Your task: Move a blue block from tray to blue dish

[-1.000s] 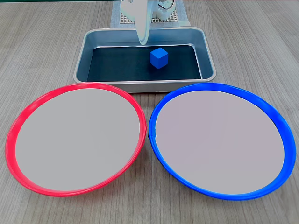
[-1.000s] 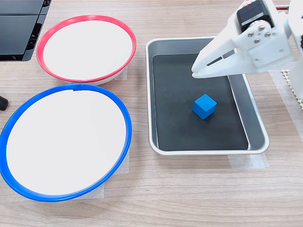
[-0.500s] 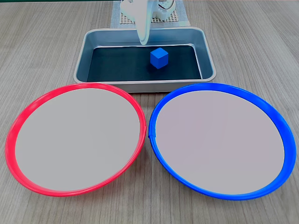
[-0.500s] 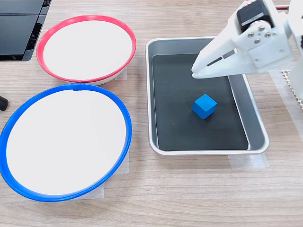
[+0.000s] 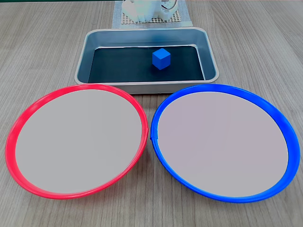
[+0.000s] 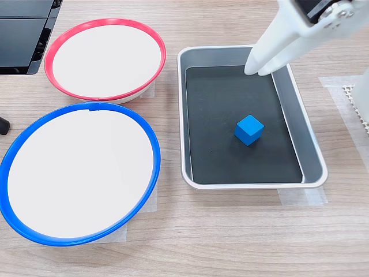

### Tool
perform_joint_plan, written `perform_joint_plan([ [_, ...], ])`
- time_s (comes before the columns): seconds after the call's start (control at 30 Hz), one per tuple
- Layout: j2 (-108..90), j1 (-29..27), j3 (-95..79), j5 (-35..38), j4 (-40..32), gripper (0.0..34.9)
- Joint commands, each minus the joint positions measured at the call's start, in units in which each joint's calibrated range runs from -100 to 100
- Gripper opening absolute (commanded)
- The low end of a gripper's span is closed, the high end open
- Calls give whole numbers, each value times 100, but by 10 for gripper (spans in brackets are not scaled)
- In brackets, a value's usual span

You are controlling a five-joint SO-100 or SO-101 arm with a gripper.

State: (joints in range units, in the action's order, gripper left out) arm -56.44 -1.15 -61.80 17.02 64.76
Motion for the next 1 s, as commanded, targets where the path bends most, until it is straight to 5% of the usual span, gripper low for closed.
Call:
perform_joint_plan([
  [0.0, 1136, 195, 659, 376, 156, 171],
  [0.17, 2006, 289, 522, 762, -166, 219],
  [0.37, 2629, 261, 212, 1011, -496, 215],
  [0.57, 3234, 383, 94, 1001, -1090, 155],
  [0.67, 3328, 506, 103, 957, -1363, 101],
  [0.77, 3285, 619, 158, 952, -1429, 10],
  [0.97, 3371, 722, 1578, 840, -570, 3],
])
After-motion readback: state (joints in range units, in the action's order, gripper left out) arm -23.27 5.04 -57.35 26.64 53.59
